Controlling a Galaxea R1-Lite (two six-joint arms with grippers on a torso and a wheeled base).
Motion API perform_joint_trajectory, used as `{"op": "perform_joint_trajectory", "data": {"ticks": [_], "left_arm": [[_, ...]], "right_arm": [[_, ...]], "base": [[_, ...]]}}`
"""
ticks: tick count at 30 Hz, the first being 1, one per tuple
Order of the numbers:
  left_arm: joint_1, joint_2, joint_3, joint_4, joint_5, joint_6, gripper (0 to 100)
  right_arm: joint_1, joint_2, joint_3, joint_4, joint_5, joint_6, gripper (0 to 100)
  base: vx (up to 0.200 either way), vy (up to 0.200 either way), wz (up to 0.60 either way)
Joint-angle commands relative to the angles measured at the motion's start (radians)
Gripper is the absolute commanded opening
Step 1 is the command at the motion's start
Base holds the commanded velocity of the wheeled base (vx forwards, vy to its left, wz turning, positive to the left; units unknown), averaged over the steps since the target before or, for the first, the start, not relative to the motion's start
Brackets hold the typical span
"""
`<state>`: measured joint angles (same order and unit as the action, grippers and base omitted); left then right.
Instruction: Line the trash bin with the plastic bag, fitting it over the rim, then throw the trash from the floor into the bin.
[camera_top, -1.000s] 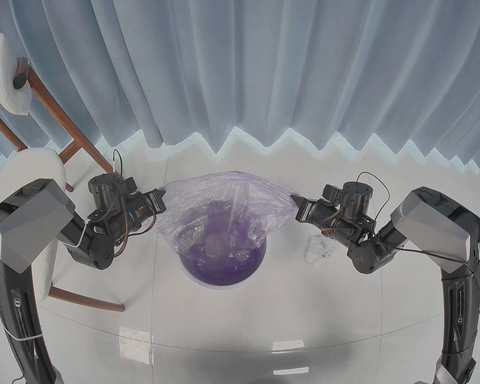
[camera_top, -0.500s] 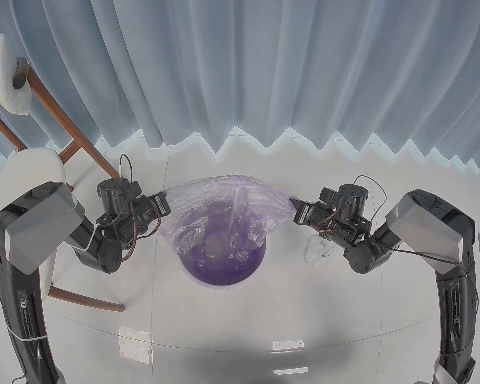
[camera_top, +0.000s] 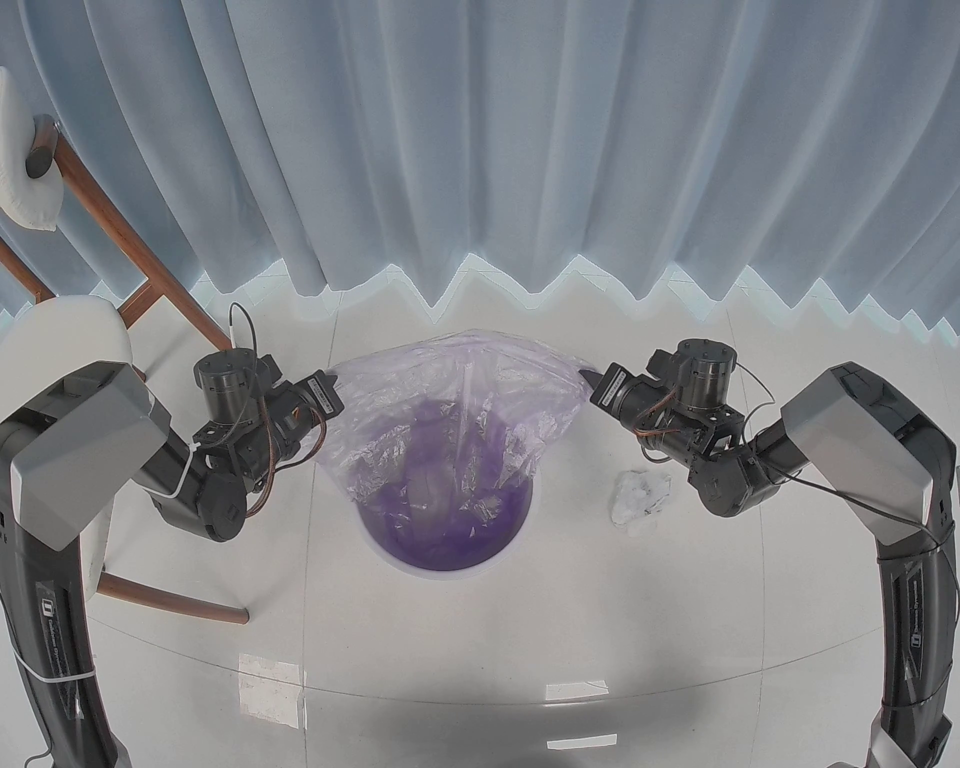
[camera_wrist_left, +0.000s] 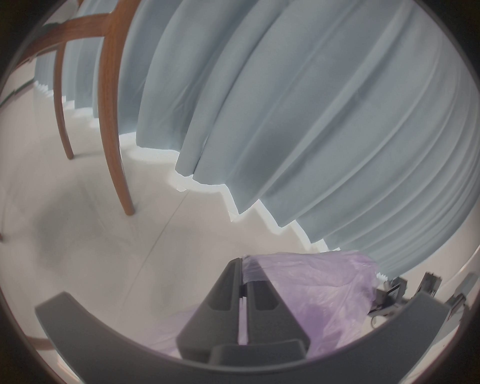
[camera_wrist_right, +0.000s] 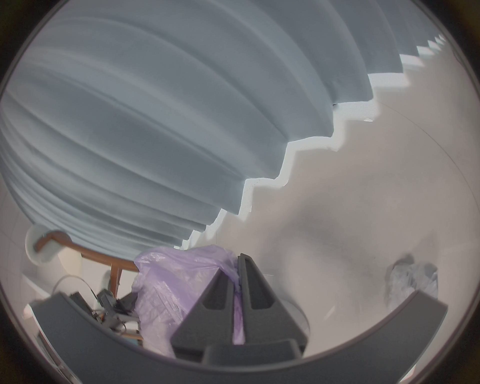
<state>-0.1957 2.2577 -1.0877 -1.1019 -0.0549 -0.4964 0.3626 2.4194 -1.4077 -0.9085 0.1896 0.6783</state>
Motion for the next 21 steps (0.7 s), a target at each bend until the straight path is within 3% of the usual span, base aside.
{"op": "perform_joint_trajectory", "data": {"ticks": [1, 6, 11, 21], "left_arm": [[-0.013, -0.023, -0.023, 0.005, -0.005, -0.059, 0], [-0.014, -0.017, -0.044, 0.024, -0.022, -0.145, 0], [-0.013, 0.031, -0.074, 0.045, -0.023, -0.149, 0], [0.019, 0.109, -0.13, 0.051, -0.019, -0.151, 0]], "right_arm": [[-0.004, -0.009, -0.048, 0.033, 0.001, 0.024, 0], [-0.004, -0.011, -0.111, 0.117, 0.001, 0.121, 0], [-0.002, 0.001, -0.169, 0.275, -0.002, 0.124, 0], [-0.005, 0.043, -0.24, 0.388, -0.015, 0.119, 0]], "base": [[0.0, 0.0, 0.0], [0.0, 0.0, 0.0], [0.0, 0.0, 0.0], [0.0, 0.0, 0.0]]}}
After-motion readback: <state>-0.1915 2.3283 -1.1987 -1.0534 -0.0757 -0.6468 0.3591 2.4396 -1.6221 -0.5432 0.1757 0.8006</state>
